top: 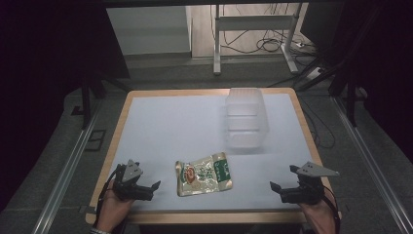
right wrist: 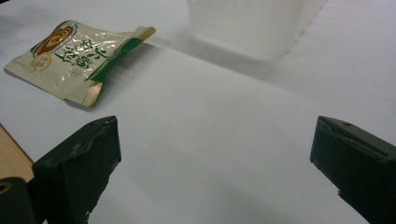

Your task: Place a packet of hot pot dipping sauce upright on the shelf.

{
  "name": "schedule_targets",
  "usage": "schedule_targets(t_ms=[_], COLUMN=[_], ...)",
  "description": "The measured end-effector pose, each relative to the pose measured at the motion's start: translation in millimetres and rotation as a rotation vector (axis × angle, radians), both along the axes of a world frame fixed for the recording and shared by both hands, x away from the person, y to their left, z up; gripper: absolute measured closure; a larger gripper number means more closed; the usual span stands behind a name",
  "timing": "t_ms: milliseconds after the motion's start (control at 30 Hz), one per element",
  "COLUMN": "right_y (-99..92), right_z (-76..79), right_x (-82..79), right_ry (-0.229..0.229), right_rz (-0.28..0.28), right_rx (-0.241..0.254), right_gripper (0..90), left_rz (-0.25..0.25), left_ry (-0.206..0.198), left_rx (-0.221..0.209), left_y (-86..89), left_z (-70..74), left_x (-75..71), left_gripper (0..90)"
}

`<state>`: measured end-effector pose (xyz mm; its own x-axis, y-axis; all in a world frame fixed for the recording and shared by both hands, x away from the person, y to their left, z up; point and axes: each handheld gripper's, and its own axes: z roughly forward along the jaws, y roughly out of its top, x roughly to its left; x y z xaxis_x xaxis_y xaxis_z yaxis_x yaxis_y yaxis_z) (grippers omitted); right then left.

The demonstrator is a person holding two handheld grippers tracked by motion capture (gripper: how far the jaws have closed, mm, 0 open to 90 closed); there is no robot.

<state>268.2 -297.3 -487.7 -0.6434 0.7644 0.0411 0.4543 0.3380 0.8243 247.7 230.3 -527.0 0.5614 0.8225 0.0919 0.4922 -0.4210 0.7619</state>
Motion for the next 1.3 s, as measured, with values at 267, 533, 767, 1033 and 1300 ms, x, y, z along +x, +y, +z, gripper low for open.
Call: schedule_targets(t_ms=[267, 533, 767, 1033, 1300], right_y=[8.8, 15.4, 22.8, 32.3, 39.5], right_z=[-0.3, 0.3, -1.3, -2.5, -3.6], right_x=[3.4, 6.4, 9.6, 14.0, 18.1], right_ry=[-0.007, -0.01, 0.006, -0.009, -0.022], right_rz=[0.026, 0.046, 0.07, 0.098, 0.111], right_rx=[-0.01, -0.005, 0.009, 0.011, -0.006], right_gripper=[1.8, 1.4, 1.0, 1.0, 1.0], left_rz=[0.002, 0.0, -0.001, -0.002, -0.004], left_ry=[-0.004, -0.002, 0.001, 0.0, 0.002], left_rx=[0.007, 0.002, 0.0, 0.003, -0.005], left_y=[-0.5, -0.9, -0.7, -1.0, -1.4], left_z=[-0.1, -0.2, -0.6, -0.9, -0.6], left_x=[0.0, 0.2, 0.6, 0.8, 0.9], left_gripper=[0.0, 0.0, 0.0, 0.0, 0.0])
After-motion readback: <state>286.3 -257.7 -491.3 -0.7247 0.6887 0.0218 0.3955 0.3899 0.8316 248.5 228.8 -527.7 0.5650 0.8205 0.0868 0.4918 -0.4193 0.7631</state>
